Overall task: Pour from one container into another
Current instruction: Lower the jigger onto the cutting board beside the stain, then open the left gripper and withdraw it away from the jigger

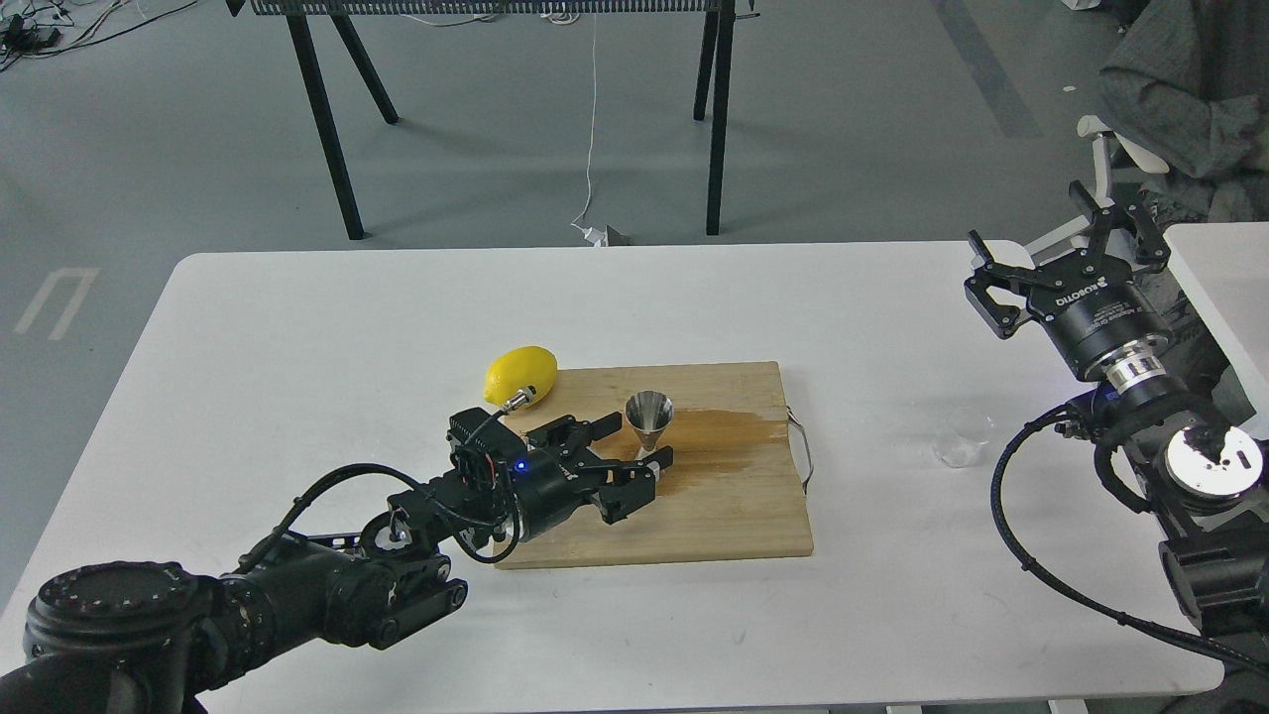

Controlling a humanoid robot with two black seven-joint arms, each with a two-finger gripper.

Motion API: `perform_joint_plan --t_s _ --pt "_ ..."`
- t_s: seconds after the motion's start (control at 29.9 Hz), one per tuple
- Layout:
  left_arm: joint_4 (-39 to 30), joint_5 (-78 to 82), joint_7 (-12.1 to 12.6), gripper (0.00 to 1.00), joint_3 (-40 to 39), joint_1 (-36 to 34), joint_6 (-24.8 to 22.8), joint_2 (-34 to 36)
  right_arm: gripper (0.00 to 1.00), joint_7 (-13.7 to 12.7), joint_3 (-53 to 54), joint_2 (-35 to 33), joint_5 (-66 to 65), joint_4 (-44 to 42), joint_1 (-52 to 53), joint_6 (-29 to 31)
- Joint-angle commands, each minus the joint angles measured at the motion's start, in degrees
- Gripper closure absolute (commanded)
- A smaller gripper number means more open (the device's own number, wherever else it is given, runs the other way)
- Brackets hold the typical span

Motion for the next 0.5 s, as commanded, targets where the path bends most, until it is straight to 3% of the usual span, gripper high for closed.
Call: perform_joint_plan --t_s 0.0,0.47 --pt "-0.1 0.0 0.0 0.13 0.0 0.1 0.0 0.2 0.01 0.0 0.0 0.0 0.1 0.0 0.0 0.0" --pt "-0.6 0.0 0.0 0.13 0.0 1.8 0.0 2.3 0.01 0.0 0.0 0.0 0.0 -0.1 -0.1 0.0"
